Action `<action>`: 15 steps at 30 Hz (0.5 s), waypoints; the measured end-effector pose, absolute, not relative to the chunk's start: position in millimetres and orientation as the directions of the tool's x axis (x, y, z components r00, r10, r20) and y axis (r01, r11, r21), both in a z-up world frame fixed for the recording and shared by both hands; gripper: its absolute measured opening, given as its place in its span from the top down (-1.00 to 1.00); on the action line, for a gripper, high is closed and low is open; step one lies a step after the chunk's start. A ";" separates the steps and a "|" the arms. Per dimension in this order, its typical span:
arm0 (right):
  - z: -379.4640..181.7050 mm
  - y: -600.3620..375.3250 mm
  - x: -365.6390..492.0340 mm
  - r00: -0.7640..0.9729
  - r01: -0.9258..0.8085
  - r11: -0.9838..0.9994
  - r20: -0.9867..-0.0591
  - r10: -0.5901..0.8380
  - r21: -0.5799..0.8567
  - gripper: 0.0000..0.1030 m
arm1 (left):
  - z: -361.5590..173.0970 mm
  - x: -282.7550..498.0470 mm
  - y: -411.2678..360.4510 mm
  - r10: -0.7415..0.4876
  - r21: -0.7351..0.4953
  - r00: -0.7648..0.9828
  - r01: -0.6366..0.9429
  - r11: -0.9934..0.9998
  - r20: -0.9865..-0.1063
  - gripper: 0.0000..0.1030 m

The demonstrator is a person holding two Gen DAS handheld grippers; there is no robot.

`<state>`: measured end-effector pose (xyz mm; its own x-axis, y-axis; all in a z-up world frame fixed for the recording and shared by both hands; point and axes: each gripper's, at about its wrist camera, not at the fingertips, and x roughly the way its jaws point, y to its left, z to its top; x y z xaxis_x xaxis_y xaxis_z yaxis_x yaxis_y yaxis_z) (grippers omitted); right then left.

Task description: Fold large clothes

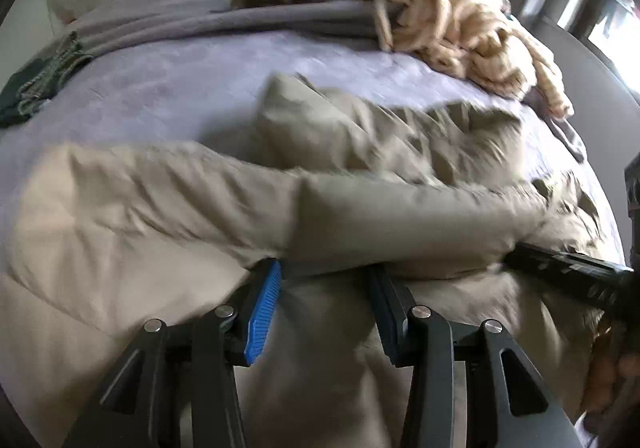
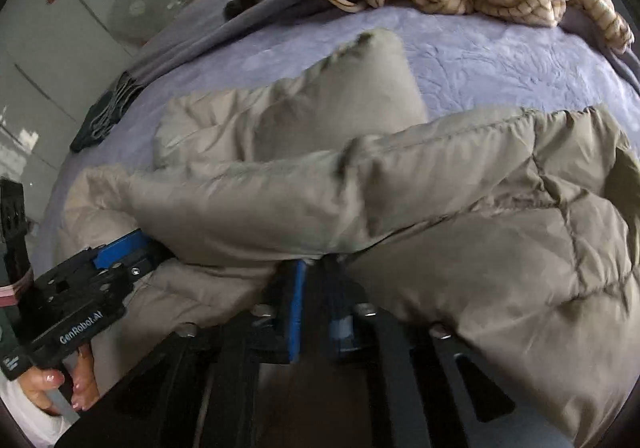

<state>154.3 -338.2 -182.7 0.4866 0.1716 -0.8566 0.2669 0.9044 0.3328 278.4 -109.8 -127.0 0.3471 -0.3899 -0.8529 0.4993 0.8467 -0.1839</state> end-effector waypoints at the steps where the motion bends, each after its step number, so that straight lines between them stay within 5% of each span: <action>1: -180.7 -348.4 156.4 0.484 0.276 0.895 -0.855 0.184 0.349 0.98 | -122.5 286.3 -98.8 -0.368 -0.160 0.377 0.480 0.863 -0.850 0.09; 8: -162.2 -460.1 124.8 0.461 0.488 0.833 -0.887 0.010 0.263 0.98 | -126.1 356.7 -10.9 -0.142 -0.037 0.495 0.217 0.975 -0.857 0.08; 11: -181.0 -486.8 111.4 0.439 0.556 0.778 -0.898 0.024 0.293 0.98 | -154.6 367.4 -3.8 -0.087 -0.007 0.483 0.165 0.986 -0.871 -0.27; 15: -207.1 -488.4 123.2 0.429 0.566 0.782 -0.903 -0.009 0.262 0.99 | -177.8 378.8 -14.9 -0.088 -0.022 0.473 0.143 0.989 -0.877 -0.28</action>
